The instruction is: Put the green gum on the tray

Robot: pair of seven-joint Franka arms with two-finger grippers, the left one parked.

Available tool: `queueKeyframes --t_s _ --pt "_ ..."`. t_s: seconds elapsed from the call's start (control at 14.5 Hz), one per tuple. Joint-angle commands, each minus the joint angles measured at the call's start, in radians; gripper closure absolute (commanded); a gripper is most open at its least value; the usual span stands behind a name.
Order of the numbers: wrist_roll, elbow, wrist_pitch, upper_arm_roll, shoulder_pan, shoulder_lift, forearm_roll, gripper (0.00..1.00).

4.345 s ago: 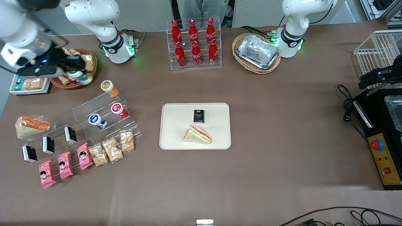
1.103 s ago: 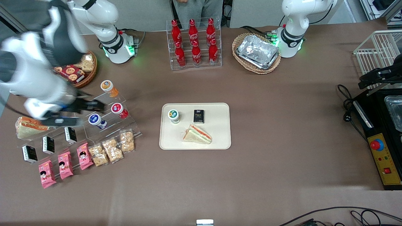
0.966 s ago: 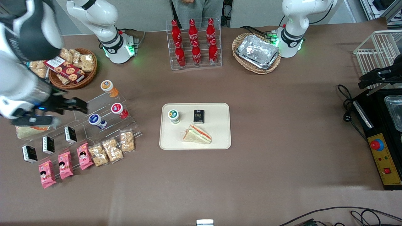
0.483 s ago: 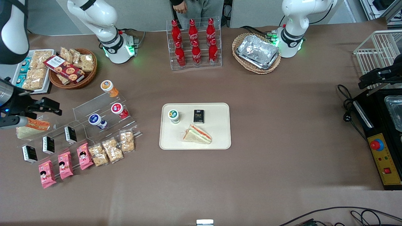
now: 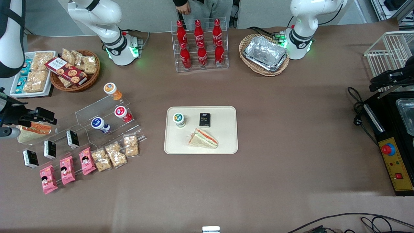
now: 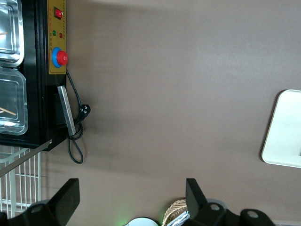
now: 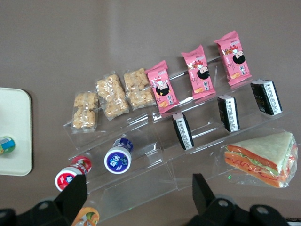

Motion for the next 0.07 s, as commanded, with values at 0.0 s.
queueKeyframes --t_s 0.0 --pt "-0.003 0.029 -0.005 -0.083 0.081 -0.002 0.007 0.00"
